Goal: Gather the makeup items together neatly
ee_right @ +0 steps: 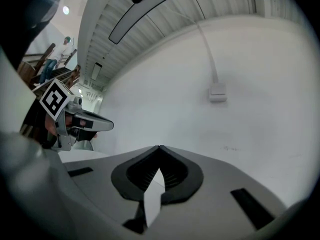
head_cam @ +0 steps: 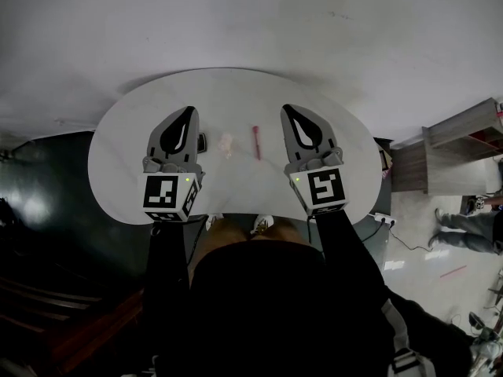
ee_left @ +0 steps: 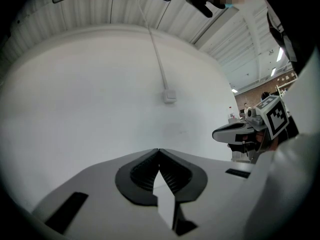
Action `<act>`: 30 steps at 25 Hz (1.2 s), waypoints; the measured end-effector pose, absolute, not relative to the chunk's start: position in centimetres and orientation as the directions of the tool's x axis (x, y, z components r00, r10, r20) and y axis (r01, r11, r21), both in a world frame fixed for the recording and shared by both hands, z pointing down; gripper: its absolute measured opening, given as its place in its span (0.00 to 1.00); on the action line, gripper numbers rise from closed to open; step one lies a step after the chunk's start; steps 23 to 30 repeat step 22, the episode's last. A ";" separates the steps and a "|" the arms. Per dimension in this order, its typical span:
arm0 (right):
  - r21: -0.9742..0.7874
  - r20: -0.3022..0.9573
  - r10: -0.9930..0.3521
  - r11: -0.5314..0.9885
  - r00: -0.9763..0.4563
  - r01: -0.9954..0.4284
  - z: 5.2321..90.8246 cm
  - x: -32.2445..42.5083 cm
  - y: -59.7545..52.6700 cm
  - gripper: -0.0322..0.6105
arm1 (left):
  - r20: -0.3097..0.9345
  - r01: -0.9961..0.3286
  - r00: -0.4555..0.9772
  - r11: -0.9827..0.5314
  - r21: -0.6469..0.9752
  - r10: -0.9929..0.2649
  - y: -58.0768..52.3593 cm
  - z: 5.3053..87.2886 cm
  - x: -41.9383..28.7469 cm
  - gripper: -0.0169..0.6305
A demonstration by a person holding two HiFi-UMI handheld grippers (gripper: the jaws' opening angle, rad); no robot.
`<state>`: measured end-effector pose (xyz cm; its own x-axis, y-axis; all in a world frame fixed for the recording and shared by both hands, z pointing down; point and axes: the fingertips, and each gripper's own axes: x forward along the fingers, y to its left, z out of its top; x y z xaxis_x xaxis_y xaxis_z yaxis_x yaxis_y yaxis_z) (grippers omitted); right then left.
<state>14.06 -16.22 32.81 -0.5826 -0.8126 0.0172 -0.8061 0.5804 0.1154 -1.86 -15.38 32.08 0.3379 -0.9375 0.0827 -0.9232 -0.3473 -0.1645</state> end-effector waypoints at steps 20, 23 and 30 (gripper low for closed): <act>0.138 0.016 -0.815 0.576 -0.580 -0.806 32.5 14.1 -15.5 0.09 | 0.096 -0.901 0.372 -0.384 -0.202 -0.923 -14.3 32.7 -1.7 0.05; 0.159 0.019 -0.817 0.571 -0.576 -0.805 32.6 14.1 -15.5 0.09 | 0.096 -0.900 0.374 -0.386 -0.203 -0.923 -14.2 32.7 -1.8 0.05; 0.159 0.019 -0.817 0.571 -0.576 -0.805 32.6 14.1 -15.5 0.09 | 0.096 -0.900 0.374 -0.386 -0.203 -0.923 -14.2 32.7 -1.8 0.05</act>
